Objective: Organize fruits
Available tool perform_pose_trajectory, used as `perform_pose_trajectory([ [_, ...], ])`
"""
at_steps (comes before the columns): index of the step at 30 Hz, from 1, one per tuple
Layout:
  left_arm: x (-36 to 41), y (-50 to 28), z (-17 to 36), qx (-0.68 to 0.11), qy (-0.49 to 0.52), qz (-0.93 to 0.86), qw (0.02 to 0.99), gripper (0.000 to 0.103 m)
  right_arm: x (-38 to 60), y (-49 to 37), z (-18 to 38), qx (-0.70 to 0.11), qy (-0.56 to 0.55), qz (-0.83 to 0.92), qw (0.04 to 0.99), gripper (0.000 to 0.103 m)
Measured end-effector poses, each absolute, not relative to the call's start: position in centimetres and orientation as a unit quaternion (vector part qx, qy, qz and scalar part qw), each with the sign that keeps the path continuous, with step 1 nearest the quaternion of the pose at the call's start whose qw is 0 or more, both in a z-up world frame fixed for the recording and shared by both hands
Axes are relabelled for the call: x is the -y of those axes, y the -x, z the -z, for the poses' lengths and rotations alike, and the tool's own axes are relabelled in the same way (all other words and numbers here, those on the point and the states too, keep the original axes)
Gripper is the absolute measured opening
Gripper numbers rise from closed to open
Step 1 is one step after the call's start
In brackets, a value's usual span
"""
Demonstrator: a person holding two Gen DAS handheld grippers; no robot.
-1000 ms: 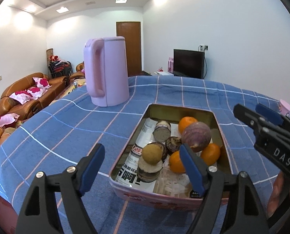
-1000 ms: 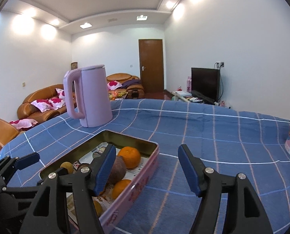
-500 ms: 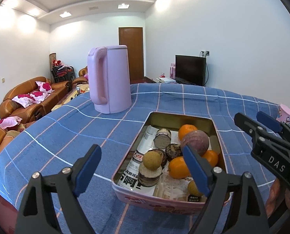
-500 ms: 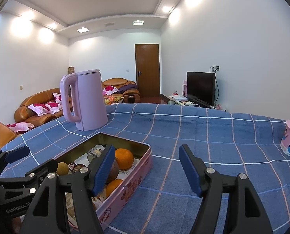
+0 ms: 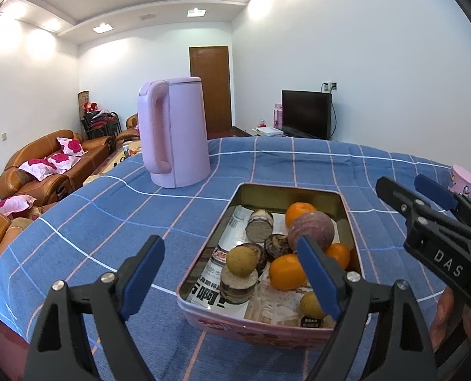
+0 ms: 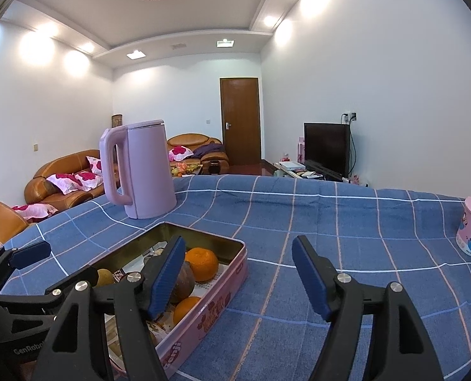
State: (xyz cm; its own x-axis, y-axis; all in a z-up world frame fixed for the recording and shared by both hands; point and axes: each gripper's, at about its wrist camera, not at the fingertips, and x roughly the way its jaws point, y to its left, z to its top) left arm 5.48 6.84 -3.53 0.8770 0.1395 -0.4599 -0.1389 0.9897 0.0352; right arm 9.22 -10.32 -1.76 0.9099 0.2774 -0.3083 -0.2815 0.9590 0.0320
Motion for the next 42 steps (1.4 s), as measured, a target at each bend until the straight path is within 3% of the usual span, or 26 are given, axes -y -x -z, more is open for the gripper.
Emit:
perform_pose_trajectory([
  [10, -6.4, -5.4, 3.7, -0.239, -0.008, -0.068, 0.969, 0.088, 10.4, -9.1, 1.8, -0.153, 0.004, -0.141, 0.978, 0.072],
  [31, -6.1, -4.5, 2.7, -0.215, -0.003, -0.055, 0.975, 0.101, 10.9, -8.8, 1.6, -0.147, 0.001, -0.135, 0.98, 0.073],
  [42, -6.2, -4.7, 2.6, -0.22, 0.001, -0.067, 0.973, 0.101, 10.9, -8.8, 1.6, -0.146, 0.001, -0.134, 0.98, 0.073],
])
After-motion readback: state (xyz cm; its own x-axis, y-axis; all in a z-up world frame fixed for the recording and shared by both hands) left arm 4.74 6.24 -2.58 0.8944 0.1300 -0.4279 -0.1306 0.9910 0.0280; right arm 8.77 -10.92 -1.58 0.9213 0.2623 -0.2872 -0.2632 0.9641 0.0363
